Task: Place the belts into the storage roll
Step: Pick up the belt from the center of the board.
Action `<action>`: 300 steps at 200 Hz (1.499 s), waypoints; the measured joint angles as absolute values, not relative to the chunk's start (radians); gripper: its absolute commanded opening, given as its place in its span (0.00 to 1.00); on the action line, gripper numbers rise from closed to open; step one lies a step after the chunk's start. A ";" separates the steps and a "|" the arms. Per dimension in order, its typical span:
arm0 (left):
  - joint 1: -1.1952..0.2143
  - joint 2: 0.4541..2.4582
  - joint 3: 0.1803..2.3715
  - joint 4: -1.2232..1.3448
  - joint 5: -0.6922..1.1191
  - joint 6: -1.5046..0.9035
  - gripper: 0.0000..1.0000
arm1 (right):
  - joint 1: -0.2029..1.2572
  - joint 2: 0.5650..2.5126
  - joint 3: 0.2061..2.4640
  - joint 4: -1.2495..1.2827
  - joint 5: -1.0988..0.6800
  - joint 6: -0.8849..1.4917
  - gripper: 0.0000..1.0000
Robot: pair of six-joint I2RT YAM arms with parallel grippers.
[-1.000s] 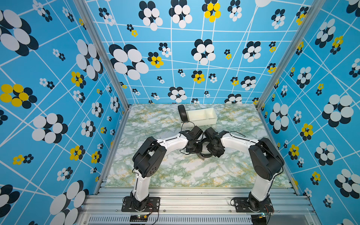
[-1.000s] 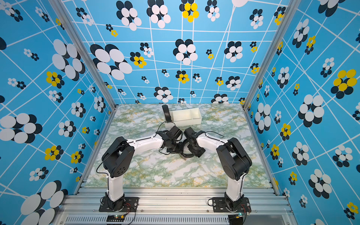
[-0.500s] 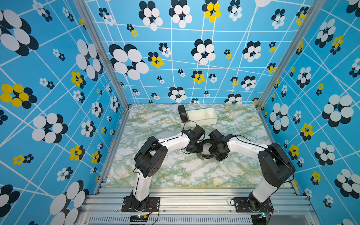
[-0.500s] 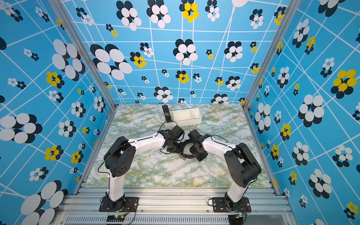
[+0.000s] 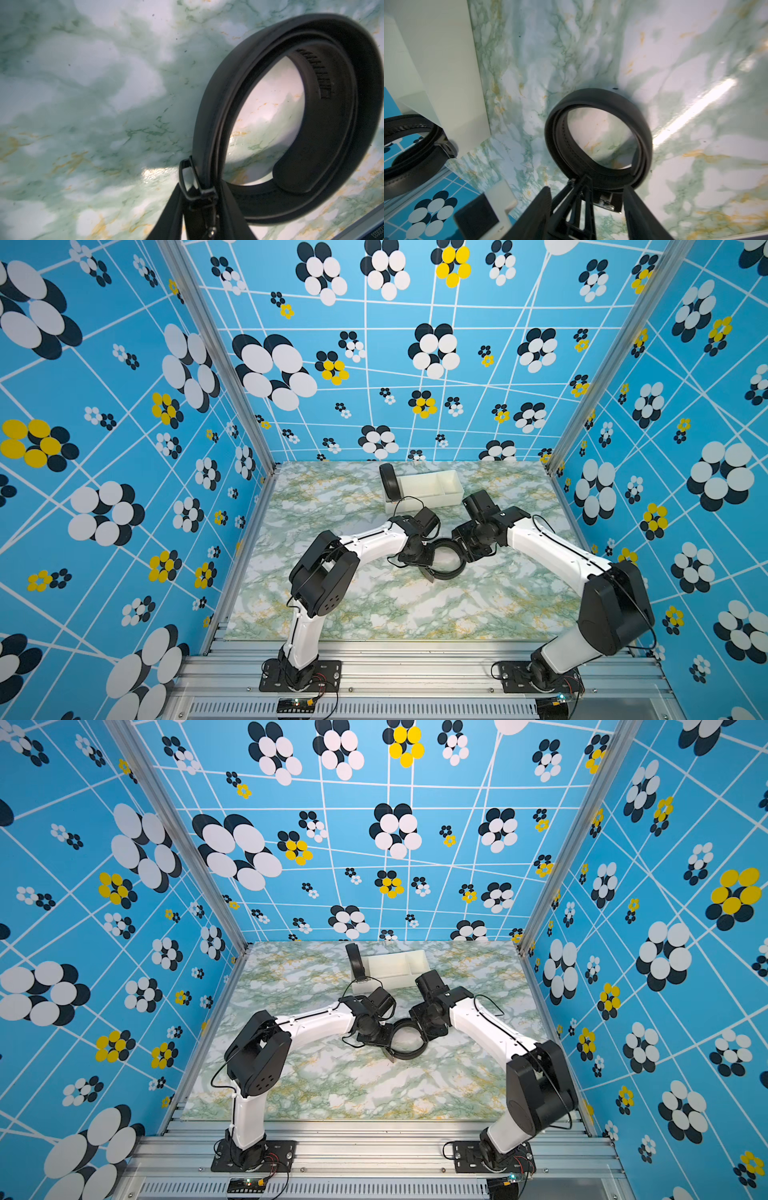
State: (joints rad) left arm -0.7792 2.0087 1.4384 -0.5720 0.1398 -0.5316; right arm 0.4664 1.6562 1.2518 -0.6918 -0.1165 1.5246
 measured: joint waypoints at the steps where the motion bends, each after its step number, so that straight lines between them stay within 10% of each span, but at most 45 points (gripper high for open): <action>1: -0.779 2.009 1.438 -0.572 0.140 -0.531 0.10 | 0.466 1.661 1.256 -0.691 -0.118 1.525 0.58; 172: -0.780 2.029 1.473 -0.603 0.138 -0.527 0.10 | 0.485 2.003 1.425 -0.658 -0.179 1.594 0.52; 300: -0.776 2.030 1.473 -0.607 0.140 -0.550 0.10 | 0.522 2.025 1.425 -0.621 -0.169 1.650 0.00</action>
State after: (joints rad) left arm -0.7765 2.0296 1.4731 -0.6067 0.1402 -0.5495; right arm 0.5217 2.0251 1.4254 -0.6209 -0.1692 1.6505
